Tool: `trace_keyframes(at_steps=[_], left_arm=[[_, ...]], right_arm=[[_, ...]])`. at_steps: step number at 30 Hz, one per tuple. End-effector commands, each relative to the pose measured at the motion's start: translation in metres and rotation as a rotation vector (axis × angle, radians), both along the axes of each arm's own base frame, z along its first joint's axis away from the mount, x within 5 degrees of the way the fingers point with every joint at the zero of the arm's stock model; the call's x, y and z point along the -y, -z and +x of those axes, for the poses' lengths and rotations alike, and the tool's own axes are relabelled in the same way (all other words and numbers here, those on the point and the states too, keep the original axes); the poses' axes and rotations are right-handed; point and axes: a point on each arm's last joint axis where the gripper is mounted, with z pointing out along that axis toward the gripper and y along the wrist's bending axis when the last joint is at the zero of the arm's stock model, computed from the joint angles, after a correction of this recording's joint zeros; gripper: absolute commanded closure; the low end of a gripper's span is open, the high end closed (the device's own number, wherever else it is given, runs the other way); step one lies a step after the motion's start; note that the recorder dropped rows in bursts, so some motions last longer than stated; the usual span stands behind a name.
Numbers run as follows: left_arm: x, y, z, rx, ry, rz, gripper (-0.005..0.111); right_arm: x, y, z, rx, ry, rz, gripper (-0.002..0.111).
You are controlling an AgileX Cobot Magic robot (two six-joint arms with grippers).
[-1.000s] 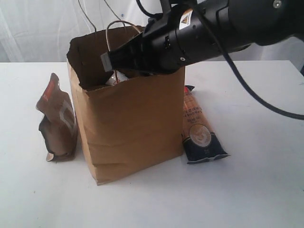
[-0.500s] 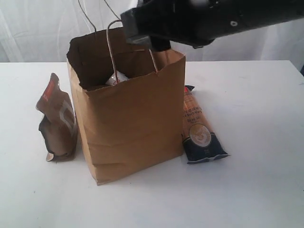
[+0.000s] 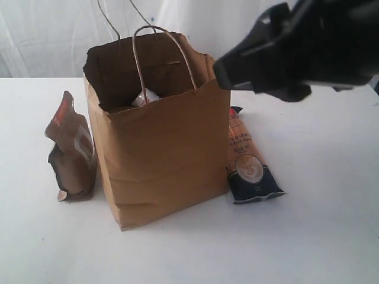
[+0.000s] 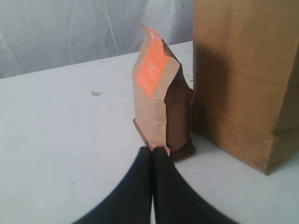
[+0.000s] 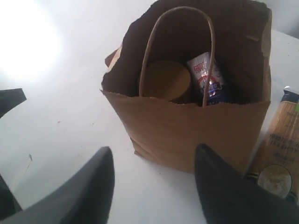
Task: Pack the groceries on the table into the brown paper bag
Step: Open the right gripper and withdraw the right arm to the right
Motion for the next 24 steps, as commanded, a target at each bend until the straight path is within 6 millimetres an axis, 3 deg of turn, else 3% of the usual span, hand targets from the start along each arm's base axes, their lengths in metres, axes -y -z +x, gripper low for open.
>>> trace_keyframes(at_steps=[1, 5, 10, 15, 24], left_arm=[[0.0, 0.0, 0.0, 0.003, -0.001, -0.013, 0.107], [0.0, 0.0, 0.0, 0.003, -0.001, -0.013, 0.107], [0.0, 0.0, 0.0, 0.003, -0.001, -0.013, 0.107], [0.0, 0.0, 0.0, 0.003, -0.001, -0.013, 0.107], [0.0, 0.0, 0.0, 0.003, -0.001, -0.013, 0.107]], right_arm=[[0.019, 0.015, -0.017, 0.004, 0.035, 0.04, 0.065], [0.033, 0.036, -0.032, -0.005, 0.061, 0.082, 0.079], [0.053, 0.058, -0.054, 0.007, 0.093, 0.165, 0.108], [0.072, 0.076, -0.075, 0.025, 0.128, 0.299, 0.108], [0.086, 0.086, -0.094, -0.049, 0.122, 0.252, 0.108]])
